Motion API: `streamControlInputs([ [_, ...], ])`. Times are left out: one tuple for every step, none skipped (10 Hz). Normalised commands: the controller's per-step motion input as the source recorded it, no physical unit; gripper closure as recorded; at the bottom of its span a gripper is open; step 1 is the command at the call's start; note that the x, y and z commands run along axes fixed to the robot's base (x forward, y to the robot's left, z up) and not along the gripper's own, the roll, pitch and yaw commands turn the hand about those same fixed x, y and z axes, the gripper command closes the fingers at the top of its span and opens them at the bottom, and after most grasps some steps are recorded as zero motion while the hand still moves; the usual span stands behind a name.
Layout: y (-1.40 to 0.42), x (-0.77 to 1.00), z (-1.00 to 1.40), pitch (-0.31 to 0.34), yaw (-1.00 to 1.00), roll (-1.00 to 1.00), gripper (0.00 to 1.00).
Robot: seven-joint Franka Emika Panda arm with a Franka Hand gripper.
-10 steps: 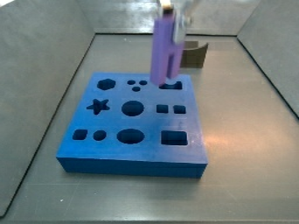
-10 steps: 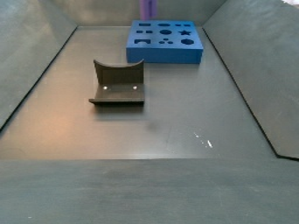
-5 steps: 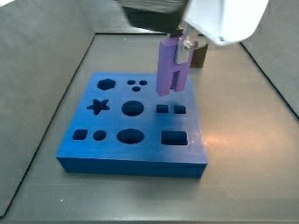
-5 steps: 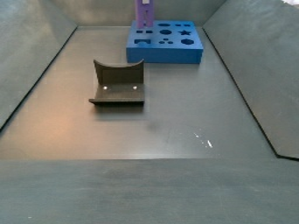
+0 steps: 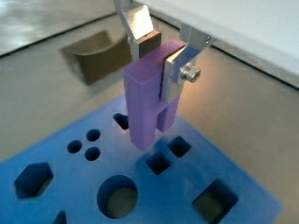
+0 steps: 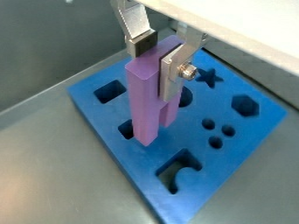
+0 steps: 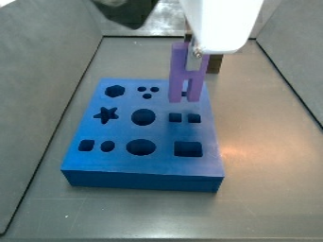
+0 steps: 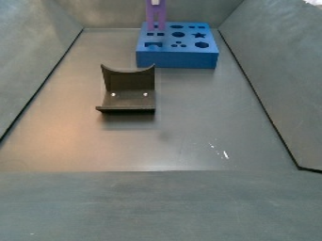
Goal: Insert the double-square object.
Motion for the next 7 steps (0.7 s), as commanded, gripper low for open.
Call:
streamControlInputs([
  [-0.26, 0.00, -0.37, -0.120, -0.81, -0.02, 1.00],
  [-0.39, 0.13, -0.39, -0.061, -0.59, -0.02, 1.00],
  [-0.19, 0.03, -0.19, 0.000, -0.17, -0.05, 1.00],
  [0.00, 0.00, -0.02, 0.000, 0.00, 0.00, 1.00],
  [-0.13, -0.05, -0.31, 0.000, 0.17, -0.22, 1.00],
  [-0.16, -0.04, -0.35, 0.000, 0.35, -0.28, 1.00],
  [-0.09, -0.05, -0.33, 0.000, 0.38, -0.33, 1.00],
])
